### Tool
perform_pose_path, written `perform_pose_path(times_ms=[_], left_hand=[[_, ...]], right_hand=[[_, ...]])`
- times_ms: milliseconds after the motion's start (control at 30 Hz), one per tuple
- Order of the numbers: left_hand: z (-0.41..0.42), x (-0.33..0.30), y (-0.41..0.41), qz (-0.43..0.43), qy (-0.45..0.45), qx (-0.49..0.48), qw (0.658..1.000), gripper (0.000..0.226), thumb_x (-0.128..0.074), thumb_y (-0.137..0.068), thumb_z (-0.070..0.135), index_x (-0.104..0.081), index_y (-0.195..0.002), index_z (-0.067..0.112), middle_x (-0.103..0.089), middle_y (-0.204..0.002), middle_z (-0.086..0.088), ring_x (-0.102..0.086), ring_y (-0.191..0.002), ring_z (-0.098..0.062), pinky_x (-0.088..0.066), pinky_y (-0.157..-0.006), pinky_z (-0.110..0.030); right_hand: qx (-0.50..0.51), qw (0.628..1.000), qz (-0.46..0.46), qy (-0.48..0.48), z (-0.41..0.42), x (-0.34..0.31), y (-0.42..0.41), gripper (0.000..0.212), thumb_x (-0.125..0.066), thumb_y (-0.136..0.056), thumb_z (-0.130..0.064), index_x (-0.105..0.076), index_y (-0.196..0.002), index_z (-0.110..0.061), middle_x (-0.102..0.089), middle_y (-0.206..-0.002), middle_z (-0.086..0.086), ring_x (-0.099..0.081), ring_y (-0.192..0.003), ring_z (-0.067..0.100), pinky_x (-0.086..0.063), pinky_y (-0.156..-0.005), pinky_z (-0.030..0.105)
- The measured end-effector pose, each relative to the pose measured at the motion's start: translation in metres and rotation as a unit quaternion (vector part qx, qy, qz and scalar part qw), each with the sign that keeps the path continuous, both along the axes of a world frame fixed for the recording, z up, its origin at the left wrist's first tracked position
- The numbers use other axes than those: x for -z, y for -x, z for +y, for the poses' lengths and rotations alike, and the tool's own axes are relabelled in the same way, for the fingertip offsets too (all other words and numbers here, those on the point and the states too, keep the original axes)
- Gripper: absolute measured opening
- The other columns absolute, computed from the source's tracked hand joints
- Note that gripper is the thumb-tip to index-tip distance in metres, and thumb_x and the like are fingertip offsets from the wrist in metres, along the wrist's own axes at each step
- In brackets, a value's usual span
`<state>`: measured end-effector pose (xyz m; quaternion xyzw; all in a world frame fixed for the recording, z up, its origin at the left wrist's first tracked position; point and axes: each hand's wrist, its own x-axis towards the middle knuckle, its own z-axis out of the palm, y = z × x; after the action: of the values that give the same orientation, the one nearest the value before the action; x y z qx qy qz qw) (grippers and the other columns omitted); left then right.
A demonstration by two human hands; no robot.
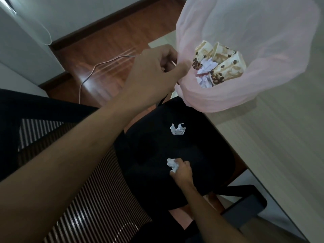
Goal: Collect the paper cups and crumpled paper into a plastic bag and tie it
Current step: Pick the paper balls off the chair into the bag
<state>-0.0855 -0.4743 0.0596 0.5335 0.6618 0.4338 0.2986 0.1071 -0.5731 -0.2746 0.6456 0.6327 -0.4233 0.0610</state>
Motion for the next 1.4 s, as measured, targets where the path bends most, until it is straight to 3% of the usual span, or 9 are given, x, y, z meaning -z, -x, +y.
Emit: perform_pose_path(times_ms=[200,400,533,633,833,1000,1167,1300,1400], left_hand=[[-0.002,0.001,-0.003,-0.025,0.016,-0.006,1.0,0.013,-0.067,-0.09,0.028,-0.065,-0.082,0.018,-0.07,-0.071,-0.006,-0.066,-0.062,-0.03,-0.056,-0.054,-0.043],[-0.003,0.004,-0.006,-0.039,0.025,-0.007,0.999,0.015,-0.068,-0.088,0.035,-0.066,-0.081,0.022,-0.069,-0.066,0.004,-0.063,-0.051,-0.014,-0.054,-0.055,-0.038],[-0.003,0.003,-0.008,-0.032,0.018,-0.004,0.999,0.017,-0.068,-0.088,0.036,-0.066,-0.079,0.023,-0.067,-0.061,0.006,-0.055,-0.045,-0.005,-0.054,-0.059,-0.04],[-0.003,-0.001,-0.009,-0.041,0.016,0.002,0.999,0.017,-0.068,-0.088,0.037,-0.066,-0.08,0.022,-0.067,-0.061,0.008,-0.055,-0.047,-0.007,-0.054,-0.06,-0.041],[-0.004,-0.001,-0.007,-0.041,0.008,-0.007,0.999,0.017,-0.068,-0.088,0.035,-0.067,-0.083,0.018,-0.07,-0.069,0.001,-0.059,-0.051,-0.011,-0.055,-0.059,-0.044],[-0.004,-0.003,-0.005,-0.034,0.011,-0.01,0.999,0.014,-0.068,-0.089,0.03,-0.066,-0.084,0.017,-0.071,-0.072,-0.002,-0.067,-0.063,-0.025,-0.057,-0.058,-0.046],[-0.004,-0.005,-0.002,-0.028,0.013,-0.003,1.0,0.013,-0.066,-0.091,0.033,-0.065,-0.085,0.021,-0.071,-0.077,-0.003,-0.067,-0.066,-0.027,-0.057,-0.057,-0.045],[-0.004,-0.004,-0.003,-0.036,0.003,0.004,0.999,0.01,-0.066,-0.091,0.031,-0.064,-0.083,0.025,-0.07,-0.077,-0.005,-0.065,-0.067,-0.032,-0.056,-0.057,-0.047],[0.0,-0.003,-0.005,-0.031,0.0,0.011,0.999,0.014,-0.066,-0.091,0.029,-0.066,-0.088,0.015,-0.071,-0.078,-0.008,-0.064,-0.067,-0.033,-0.055,-0.058,-0.048]], right_hand=[[0.122,0.974,0.168,-0.087,0.004,-0.092,-0.009,0.038,-0.082,-0.076,-0.015,-0.068,-0.109,-0.024,-0.057,-0.109,-0.001,-0.062,-0.09,0.009,-0.05,-0.077,0.01],[0.148,0.902,0.355,-0.196,0.017,-0.271,-0.034,0.045,-0.084,-0.074,-0.005,-0.071,-0.11,-0.027,-0.07,-0.11,-0.005,-0.071,-0.096,0.017,-0.057,-0.083,0.029],[0.163,0.861,0.386,-0.289,0.059,-0.353,-0.048,0.044,-0.083,-0.073,-0.006,-0.07,-0.111,-0.025,-0.073,-0.109,0.002,-0.071,-0.094,0.017,-0.056,-0.084,0.029],[0.132,0.87,0.34,-0.333,0.11,-0.374,-0.036,0.045,-0.084,-0.075,-0.022,-0.068,-0.117,-0.029,-0.069,-0.117,-0.008,-0.071,-0.095,0.009,-0.057,-0.081,0.024],[0.09,0.883,0.303,-0.347,0.148,-0.374,-0.012,0.039,-0.073,-0.087,-0.035,-0.065,-0.124,-0.034,-0.062,-0.128,-0.014,-0.069,-0.09,-0.004,-0.051,-0.073,0.009],[0.139,0.823,0.368,-0.41,0.096,-0.333,-0.015,0.013,-0.061,-0.094,-0.03,-0.071,-0.091,-0.022,-0.072,-0.086,0.001,-0.067,-0.074,0.02,-0.055,-0.065,0.033],[0.138,0.906,0.279,-0.287,0.067,-0.216,-0.005,0.037,-0.055,-0.099,-0.027,-0.065,-0.067,-0.011,-0.063,-0.061,0.0,-0.059,-0.059,0.014,-0.046,-0.059,0.03],[0.121,0.962,0.173,-0.172,0.086,-0.117,0.014,0.013,-0.061,-0.094,-0.028,-0.067,-0.09,-0.017,-0.066,-0.088,0.005,-0.063,-0.082,0.019,-0.049,-0.076,0.032],[0.047,0.991,0.085,-0.094,0.11,-0.062,0.032,0.037,-0.065,-0.09,-0.032,-0.06,-0.125,-0.021,-0.055,-0.124,0.01,-0.058,-0.109,0.03,-0.047,-0.092,0.033]])
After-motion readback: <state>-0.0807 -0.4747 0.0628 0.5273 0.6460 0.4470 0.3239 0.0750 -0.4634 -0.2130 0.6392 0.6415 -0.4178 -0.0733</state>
